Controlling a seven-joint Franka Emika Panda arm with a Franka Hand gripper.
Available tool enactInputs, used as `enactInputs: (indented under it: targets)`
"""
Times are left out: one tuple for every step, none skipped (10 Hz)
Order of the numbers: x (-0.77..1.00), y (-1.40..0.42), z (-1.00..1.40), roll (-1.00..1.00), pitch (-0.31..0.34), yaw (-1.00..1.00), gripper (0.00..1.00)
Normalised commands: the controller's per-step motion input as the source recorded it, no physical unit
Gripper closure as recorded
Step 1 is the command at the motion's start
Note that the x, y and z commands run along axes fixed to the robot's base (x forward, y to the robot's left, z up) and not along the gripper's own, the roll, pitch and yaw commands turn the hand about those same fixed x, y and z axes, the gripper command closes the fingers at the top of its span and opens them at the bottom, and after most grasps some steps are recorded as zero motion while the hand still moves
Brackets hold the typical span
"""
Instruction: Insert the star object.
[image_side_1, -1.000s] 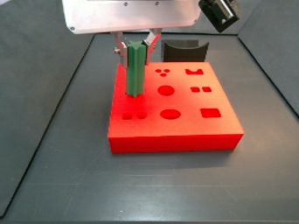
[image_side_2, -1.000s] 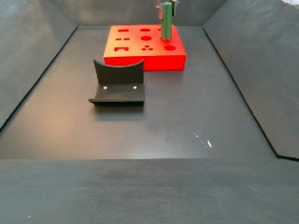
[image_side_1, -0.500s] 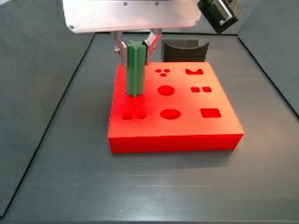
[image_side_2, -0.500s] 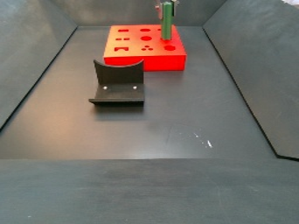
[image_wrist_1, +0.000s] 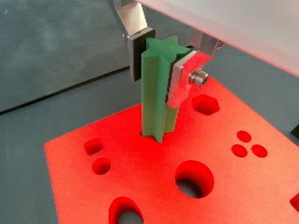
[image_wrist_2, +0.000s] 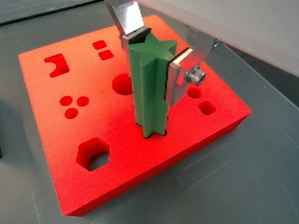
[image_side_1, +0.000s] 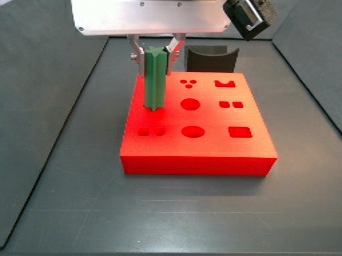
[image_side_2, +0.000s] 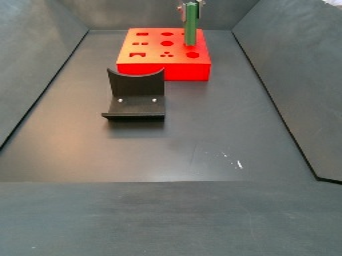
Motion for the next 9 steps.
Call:
enactInputs:
  targets:
    - [-0.06, 0.00, -1.00, 0.00, 0.000, -0.04, 1.00]
    - [-0.01, 0.00, -1.00, 0.00, 0.000, -0.06, 1.00]
    - [0.05, 0.00, -0.87, -0.08, 0.000, -0.11, 1.00]
    - [0.00, 0.00, 0.00, 0.00, 0.000, 0.01, 1.00]
    - [0.00, 0.00, -0.16, 0.11, 0.113, 0.00, 1.00]
    - [0.00, 0.00, -0.33, 0.11, 0.187, -0.13, 1.00]
    - [0.03, 0.00, -0.33, 0.00, 0.127, -0.12, 1.00]
    - [0.00, 0.00, -0.28, 0.05, 0.069, -0.01, 1.00]
    - [0.00, 0.00, -0.04, 0.02, 0.000, 0.00, 1.00]
